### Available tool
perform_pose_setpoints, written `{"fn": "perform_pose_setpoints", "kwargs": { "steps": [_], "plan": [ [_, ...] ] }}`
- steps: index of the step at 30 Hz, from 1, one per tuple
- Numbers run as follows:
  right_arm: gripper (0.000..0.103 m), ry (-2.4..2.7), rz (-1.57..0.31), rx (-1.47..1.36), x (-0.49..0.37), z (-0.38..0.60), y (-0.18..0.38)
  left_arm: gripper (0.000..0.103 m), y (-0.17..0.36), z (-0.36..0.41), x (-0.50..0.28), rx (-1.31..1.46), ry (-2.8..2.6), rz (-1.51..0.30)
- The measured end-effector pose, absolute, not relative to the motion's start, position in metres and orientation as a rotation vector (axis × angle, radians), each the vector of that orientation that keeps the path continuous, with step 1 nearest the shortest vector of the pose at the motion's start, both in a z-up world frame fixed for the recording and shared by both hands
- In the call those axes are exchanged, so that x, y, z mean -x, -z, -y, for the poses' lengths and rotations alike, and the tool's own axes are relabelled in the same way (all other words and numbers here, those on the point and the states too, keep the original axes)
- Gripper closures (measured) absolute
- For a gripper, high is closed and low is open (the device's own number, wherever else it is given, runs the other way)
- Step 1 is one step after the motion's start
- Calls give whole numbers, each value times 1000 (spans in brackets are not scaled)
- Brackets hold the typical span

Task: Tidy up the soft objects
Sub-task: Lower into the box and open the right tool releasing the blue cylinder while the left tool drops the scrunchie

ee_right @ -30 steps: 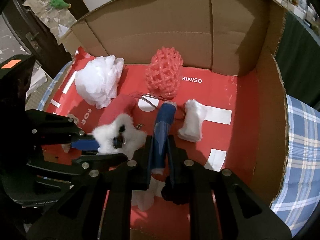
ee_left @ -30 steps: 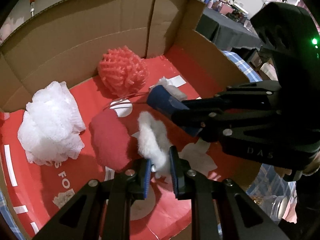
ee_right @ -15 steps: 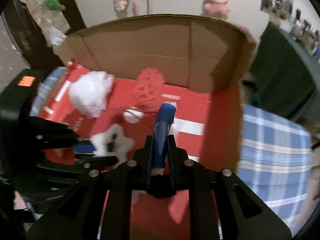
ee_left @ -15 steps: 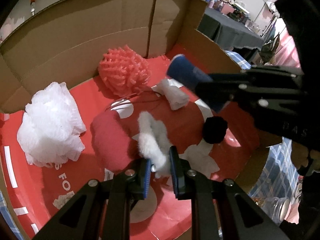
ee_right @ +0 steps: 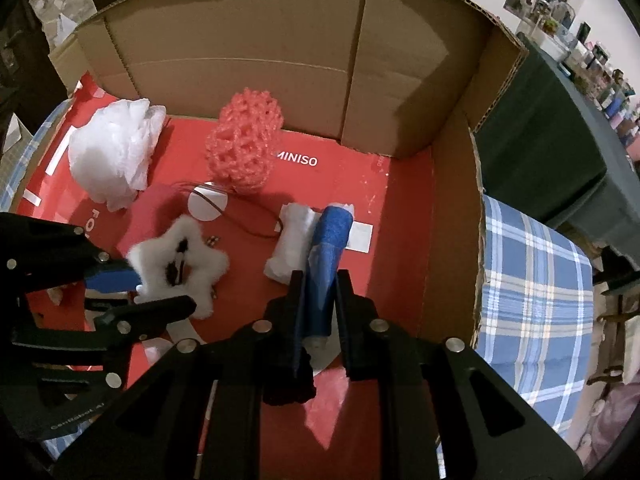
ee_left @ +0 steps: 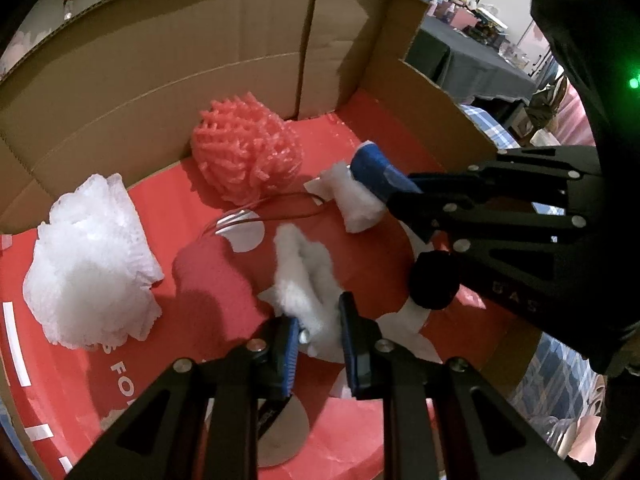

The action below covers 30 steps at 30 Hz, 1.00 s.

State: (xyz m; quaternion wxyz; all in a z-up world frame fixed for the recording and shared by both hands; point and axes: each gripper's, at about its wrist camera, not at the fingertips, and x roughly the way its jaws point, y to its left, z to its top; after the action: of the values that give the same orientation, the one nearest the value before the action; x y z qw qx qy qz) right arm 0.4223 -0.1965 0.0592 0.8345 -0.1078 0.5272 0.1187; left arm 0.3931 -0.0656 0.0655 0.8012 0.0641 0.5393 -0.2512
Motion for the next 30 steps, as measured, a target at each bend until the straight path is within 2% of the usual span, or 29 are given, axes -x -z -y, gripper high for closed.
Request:
{"fn": "perform_pose_setpoints", "kwargs": {
  "steps": [4, 14, 20, 23, 30],
  "plan": [
    [88, -238, -1120, 270, -423, 187, -56, 83, -65, 65, -395, -134, 537, -1155],
    [86, -225, -1122, 310, -418, 174, -52, 67, -63, 63, -393, -123, 534, -1153],
    [86, -227, -1122, 323, -418, 169, -51, 62, -65, 63, -392, -120, 536, -1144],
    [85, -225, -1120, 337, -419, 170, -50, 55, -65, 62, -392, -112, 535, -1145],
    [84, -212, -1100, 363, -413, 166, -54, 50, -66, 62, -387, -111, 537, -1137]
  ]
}}
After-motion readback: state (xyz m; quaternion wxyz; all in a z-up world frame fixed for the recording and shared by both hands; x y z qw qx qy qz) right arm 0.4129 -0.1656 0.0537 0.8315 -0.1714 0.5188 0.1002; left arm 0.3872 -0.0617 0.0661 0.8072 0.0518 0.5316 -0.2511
